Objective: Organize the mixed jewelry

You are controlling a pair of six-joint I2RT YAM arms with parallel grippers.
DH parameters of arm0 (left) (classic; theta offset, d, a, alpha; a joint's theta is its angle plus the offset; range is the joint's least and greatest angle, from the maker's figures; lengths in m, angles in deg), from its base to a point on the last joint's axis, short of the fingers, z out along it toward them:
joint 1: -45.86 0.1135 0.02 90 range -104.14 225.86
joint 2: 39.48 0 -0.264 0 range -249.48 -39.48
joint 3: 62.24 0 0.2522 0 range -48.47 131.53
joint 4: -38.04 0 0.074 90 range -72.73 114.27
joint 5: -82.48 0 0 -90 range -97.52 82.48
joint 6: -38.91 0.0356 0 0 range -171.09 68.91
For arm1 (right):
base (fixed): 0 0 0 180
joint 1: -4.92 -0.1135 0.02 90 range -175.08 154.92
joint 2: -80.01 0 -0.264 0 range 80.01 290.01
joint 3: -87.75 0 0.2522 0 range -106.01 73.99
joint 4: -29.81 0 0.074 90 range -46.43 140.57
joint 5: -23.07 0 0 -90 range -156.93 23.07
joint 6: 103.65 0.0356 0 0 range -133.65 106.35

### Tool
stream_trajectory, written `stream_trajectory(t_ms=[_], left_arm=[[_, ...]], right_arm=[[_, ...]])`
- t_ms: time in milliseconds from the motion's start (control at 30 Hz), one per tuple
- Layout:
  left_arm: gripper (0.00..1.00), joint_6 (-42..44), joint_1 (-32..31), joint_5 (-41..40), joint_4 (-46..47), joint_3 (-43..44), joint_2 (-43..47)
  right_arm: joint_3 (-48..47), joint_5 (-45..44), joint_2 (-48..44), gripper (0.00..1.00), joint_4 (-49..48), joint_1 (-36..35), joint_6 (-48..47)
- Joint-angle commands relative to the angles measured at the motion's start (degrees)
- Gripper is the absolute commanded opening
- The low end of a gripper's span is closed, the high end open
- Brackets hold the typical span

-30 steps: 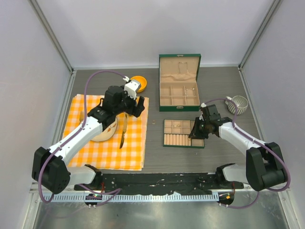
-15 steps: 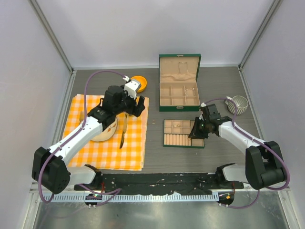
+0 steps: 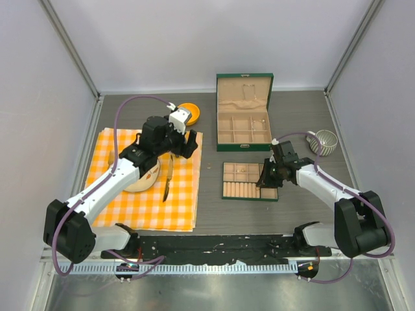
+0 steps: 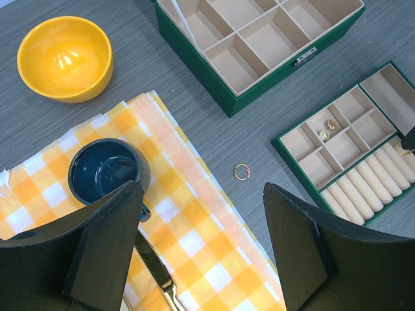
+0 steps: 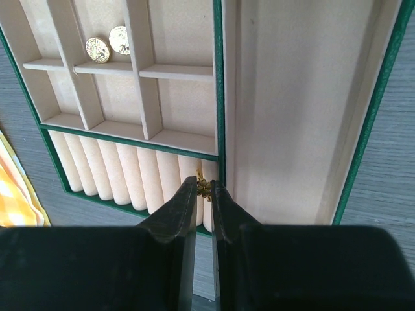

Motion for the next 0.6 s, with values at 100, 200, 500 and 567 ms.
stream_trajectory(t_ms=[100,200,500,567], left_arm=[[0.8,-0.4,0.4,1.0,3.1,-0.2,-0.1],[0.8,-0.6,0.4,1.1,3.2,0.0,-0.4],[0.8,-0.5,0.4,0.9,3.1,0.1,-0.8],[0.8,-0.5,0.4,0.9,3.2,0.1,-0.9]], right_arm=[[-2.4,-5.0,0.4,0.01,-0.8,-0.6,-1.3],[-2.7,-5.4,0.9,0.01,-0.5,-1.0,-1.4],[-3.8,-6.3,2.2,0.01,0.1,-2.6,-1.8],[-3.9,-6.9,2.6,0.01,0.1,-2.8,-1.8]])
